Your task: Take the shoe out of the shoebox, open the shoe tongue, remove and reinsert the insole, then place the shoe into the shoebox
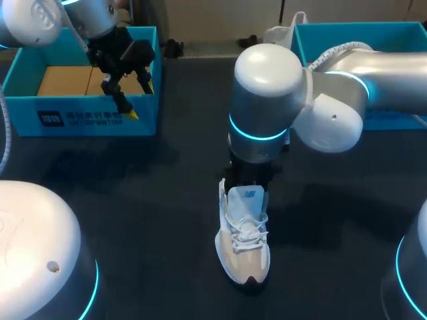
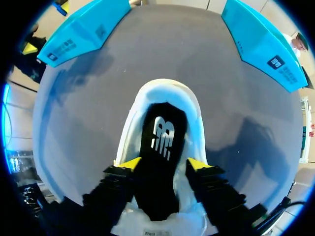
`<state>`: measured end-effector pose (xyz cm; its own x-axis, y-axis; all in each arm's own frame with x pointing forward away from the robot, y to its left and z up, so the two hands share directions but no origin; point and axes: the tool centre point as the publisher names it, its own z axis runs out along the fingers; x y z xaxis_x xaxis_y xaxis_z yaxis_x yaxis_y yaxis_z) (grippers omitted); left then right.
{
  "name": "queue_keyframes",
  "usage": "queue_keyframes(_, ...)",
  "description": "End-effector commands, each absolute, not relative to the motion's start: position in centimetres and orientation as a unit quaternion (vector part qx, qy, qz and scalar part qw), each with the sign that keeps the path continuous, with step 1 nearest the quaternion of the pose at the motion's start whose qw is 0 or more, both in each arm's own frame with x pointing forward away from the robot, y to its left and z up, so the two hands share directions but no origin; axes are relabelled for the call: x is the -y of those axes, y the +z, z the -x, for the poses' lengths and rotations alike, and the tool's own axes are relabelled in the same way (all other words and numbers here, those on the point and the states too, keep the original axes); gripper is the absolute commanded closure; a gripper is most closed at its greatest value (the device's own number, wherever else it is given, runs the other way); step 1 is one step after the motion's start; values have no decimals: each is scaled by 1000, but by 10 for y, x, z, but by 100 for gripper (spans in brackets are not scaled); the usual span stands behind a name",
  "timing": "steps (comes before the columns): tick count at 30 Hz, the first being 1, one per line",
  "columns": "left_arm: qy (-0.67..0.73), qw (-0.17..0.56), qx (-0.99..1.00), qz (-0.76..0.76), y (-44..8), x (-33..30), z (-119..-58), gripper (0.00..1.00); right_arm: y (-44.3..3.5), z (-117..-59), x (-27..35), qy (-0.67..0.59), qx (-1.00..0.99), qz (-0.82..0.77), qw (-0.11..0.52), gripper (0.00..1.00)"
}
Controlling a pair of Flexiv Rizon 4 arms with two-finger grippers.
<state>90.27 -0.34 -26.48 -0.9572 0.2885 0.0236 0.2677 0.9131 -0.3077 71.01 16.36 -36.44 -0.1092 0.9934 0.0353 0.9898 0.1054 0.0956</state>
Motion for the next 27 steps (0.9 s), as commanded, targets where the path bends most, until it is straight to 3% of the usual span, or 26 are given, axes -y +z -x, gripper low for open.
queue_keyframes(1,152,34,978,142,-265,3,-902,0,-364,-706,-165,44,-745,-666,19,0)
queue_keyframes(27,152,34,978,142,-265,3,-902,0,-350,-677,-176,23,-733,-679,31,0)
